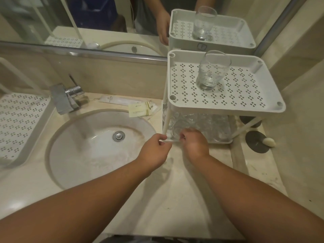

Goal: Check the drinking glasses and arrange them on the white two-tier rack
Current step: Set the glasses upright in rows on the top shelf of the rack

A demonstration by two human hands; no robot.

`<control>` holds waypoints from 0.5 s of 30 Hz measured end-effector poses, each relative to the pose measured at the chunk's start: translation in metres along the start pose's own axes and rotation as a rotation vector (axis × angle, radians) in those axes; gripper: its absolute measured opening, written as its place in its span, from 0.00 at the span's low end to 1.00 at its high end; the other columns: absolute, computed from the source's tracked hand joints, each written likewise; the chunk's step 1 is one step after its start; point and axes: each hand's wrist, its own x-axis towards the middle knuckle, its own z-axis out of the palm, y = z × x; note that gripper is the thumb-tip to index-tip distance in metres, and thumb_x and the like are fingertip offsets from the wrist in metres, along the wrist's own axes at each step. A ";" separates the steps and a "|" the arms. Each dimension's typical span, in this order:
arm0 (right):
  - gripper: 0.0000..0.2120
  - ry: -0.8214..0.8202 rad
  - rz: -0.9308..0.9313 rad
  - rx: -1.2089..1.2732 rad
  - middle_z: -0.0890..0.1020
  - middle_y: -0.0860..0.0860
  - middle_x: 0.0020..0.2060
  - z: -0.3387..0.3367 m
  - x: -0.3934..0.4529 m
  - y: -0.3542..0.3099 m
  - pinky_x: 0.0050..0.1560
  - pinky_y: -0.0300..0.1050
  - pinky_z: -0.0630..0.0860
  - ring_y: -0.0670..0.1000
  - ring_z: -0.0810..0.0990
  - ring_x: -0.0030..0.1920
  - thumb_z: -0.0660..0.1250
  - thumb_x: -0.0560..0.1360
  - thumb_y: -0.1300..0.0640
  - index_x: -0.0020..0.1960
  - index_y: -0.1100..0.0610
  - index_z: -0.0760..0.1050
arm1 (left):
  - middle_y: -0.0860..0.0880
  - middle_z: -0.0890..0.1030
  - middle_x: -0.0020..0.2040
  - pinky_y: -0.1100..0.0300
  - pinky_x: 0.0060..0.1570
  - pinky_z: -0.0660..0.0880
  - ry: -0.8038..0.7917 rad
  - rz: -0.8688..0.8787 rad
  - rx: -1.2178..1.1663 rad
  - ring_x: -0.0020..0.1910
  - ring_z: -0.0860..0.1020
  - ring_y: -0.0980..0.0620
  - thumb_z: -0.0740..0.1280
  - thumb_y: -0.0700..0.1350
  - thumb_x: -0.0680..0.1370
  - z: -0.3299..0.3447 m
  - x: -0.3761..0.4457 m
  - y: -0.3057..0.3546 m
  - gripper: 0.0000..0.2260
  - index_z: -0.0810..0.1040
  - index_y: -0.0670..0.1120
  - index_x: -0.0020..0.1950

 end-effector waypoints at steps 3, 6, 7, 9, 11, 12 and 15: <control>0.07 0.030 0.015 0.029 0.77 0.54 0.50 -0.001 -0.001 -0.001 0.42 0.43 0.64 0.55 0.75 0.53 0.61 0.79 0.59 0.52 0.56 0.77 | 0.54 0.79 0.47 0.70 0.28 0.71 -0.008 0.004 0.006 0.46 0.84 0.50 0.64 0.50 0.79 -0.003 0.001 -0.001 0.12 0.73 0.54 0.63; 0.07 0.062 0.030 0.056 0.77 0.53 0.49 -0.003 -0.002 -0.004 0.41 0.44 0.63 0.54 0.74 0.52 0.61 0.79 0.59 0.51 0.56 0.78 | 0.53 0.79 0.47 0.70 0.30 0.71 -0.016 0.013 0.018 0.46 0.84 0.50 0.63 0.49 0.79 -0.007 0.002 -0.002 0.11 0.72 0.55 0.62; 0.06 0.077 0.034 0.071 0.77 0.53 0.48 -0.004 -0.004 -0.005 0.41 0.44 0.63 0.54 0.74 0.51 0.61 0.79 0.59 0.50 0.56 0.78 | 0.53 0.79 0.47 0.71 0.29 0.71 -0.022 0.016 0.020 0.47 0.83 0.50 0.63 0.49 0.79 -0.008 0.003 -0.002 0.11 0.72 0.55 0.62; 0.06 0.111 0.028 0.105 0.77 0.53 0.46 -0.006 -0.009 -0.007 0.41 0.44 0.62 0.54 0.74 0.50 0.62 0.79 0.60 0.48 0.57 0.77 | 0.53 0.78 0.47 0.72 0.27 0.71 -0.033 0.020 0.018 0.48 0.83 0.48 0.63 0.48 0.79 -0.010 0.003 -0.002 0.10 0.70 0.56 0.61; 0.05 0.149 0.006 0.132 0.77 0.53 0.45 -0.009 -0.015 -0.009 0.40 0.44 0.62 0.55 0.74 0.50 0.62 0.78 0.61 0.48 0.58 0.78 | 0.53 0.78 0.47 0.72 0.27 0.71 -0.039 0.025 0.013 0.49 0.83 0.48 0.64 0.48 0.79 -0.011 0.002 -0.001 0.11 0.69 0.57 0.60; 0.05 0.175 -0.003 0.144 0.77 0.53 0.45 -0.010 -0.018 -0.009 0.40 0.45 0.62 0.55 0.74 0.49 0.63 0.77 0.62 0.47 0.58 0.78 | 0.53 0.78 0.46 0.71 0.28 0.72 -0.042 0.031 0.014 0.49 0.83 0.47 0.64 0.47 0.79 -0.012 0.002 0.000 0.11 0.69 0.57 0.60; 0.04 0.245 -0.025 0.166 0.78 0.54 0.44 -0.016 -0.028 -0.014 0.42 0.46 0.67 0.55 0.75 0.48 0.65 0.76 0.64 0.46 0.59 0.78 | 0.52 0.77 0.45 0.73 0.27 0.72 -0.049 0.057 0.009 0.50 0.83 0.45 0.63 0.46 0.79 -0.013 0.002 0.000 0.13 0.70 0.55 0.63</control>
